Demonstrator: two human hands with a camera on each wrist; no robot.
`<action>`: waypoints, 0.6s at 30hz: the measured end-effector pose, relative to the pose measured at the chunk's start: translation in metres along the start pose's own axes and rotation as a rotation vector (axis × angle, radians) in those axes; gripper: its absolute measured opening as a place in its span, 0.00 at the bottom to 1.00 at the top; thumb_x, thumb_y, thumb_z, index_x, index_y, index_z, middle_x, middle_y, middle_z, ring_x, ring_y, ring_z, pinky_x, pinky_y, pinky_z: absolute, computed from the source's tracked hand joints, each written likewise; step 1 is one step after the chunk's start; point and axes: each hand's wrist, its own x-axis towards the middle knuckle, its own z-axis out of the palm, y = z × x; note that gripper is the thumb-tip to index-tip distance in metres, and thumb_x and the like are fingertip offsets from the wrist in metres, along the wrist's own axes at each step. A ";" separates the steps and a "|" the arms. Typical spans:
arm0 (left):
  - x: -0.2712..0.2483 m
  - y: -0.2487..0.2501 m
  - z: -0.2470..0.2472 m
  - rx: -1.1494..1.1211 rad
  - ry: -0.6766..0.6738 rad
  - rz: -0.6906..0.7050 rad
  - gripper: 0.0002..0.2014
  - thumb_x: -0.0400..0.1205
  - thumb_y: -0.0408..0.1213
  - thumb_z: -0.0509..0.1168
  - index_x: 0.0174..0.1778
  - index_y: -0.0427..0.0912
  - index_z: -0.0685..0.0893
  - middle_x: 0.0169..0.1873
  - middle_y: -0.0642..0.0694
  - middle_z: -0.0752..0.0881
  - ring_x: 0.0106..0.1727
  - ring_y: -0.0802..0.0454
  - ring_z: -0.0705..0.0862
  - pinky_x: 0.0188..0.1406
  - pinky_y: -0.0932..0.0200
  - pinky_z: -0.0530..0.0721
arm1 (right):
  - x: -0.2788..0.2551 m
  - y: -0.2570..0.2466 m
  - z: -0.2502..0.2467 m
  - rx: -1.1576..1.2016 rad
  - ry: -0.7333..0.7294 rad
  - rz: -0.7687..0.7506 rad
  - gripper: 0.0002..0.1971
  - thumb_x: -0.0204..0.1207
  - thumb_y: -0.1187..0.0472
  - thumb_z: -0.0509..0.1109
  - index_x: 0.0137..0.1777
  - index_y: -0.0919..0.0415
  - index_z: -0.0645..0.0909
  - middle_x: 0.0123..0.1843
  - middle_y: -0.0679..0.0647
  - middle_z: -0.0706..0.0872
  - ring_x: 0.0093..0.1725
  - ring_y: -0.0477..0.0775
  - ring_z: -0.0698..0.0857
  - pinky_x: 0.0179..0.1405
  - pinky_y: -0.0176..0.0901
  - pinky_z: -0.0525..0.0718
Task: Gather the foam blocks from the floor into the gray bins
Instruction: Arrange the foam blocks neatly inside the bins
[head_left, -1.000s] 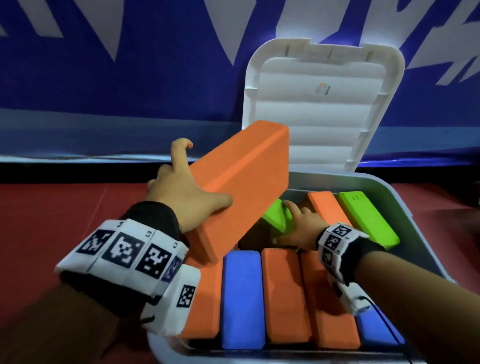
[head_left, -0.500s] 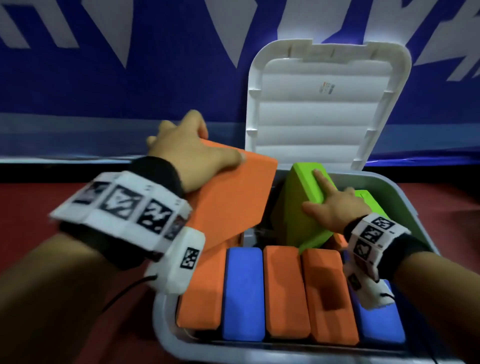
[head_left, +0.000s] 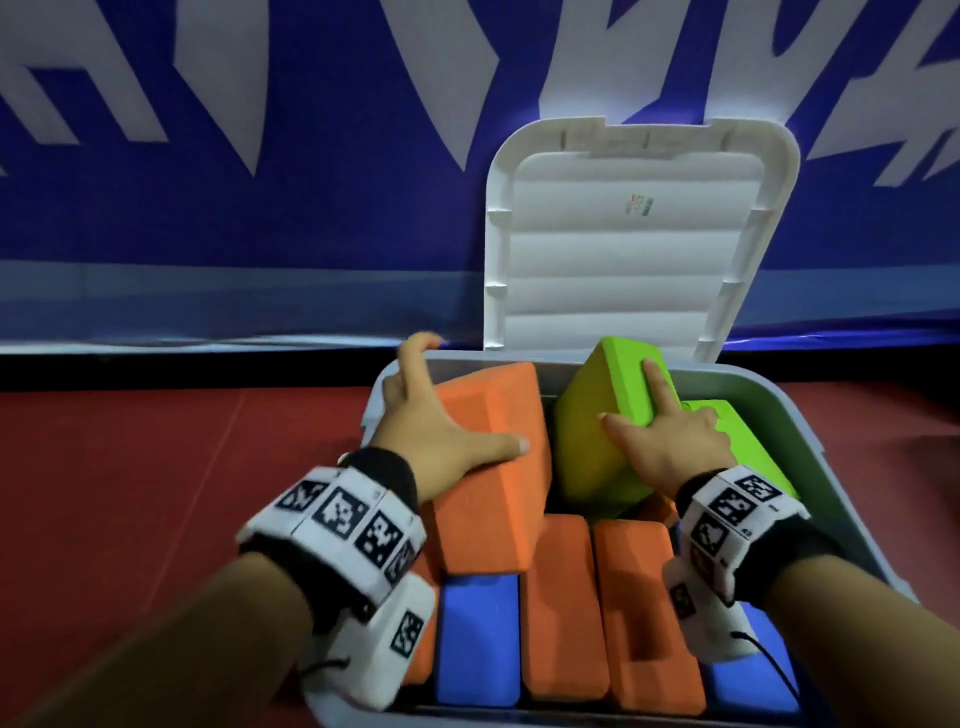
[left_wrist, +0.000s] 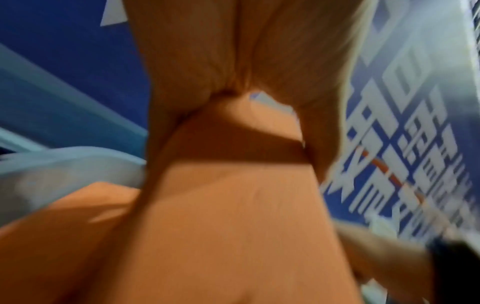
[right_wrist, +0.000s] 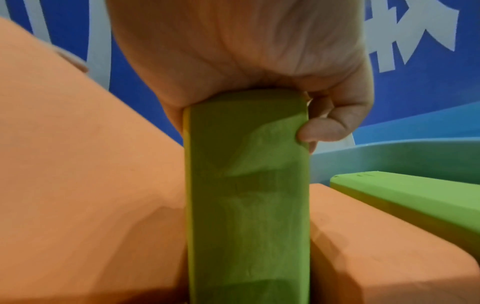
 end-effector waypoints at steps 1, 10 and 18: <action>-0.001 -0.002 0.000 0.025 0.010 -0.024 0.41 0.62 0.49 0.81 0.60 0.60 0.57 0.64 0.48 0.64 0.51 0.56 0.73 0.52 0.62 0.70 | -0.001 0.000 0.002 0.000 0.000 0.009 0.41 0.73 0.32 0.61 0.81 0.31 0.41 0.76 0.71 0.64 0.70 0.73 0.71 0.71 0.57 0.68; 0.071 0.023 0.020 0.288 -0.073 -0.052 0.45 0.71 0.56 0.73 0.80 0.61 0.53 0.81 0.38 0.47 0.74 0.33 0.70 0.70 0.48 0.70 | -0.001 -0.008 0.006 -0.070 -0.037 0.009 0.42 0.72 0.28 0.59 0.81 0.31 0.40 0.76 0.71 0.62 0.72 0.72 0.70 0.71 0.56 0.67; 0.052 -0.069 0.057 0.797 -0.585 0.075 0.33 0.86 0.55 0.51 0.83 0.54 0.41 0.82 0.56 0.37 0.84 0.53 0.39 0.79 0.32 0.46 | 0.002 -0.016 0.074 -0.064 -0.320 -0.021 0.39 0.76 0.29 0.49 0.80 0.34 0.31 0.80 0.65 0.54 0.77 0.70 0.62 0.76 0.57 0.59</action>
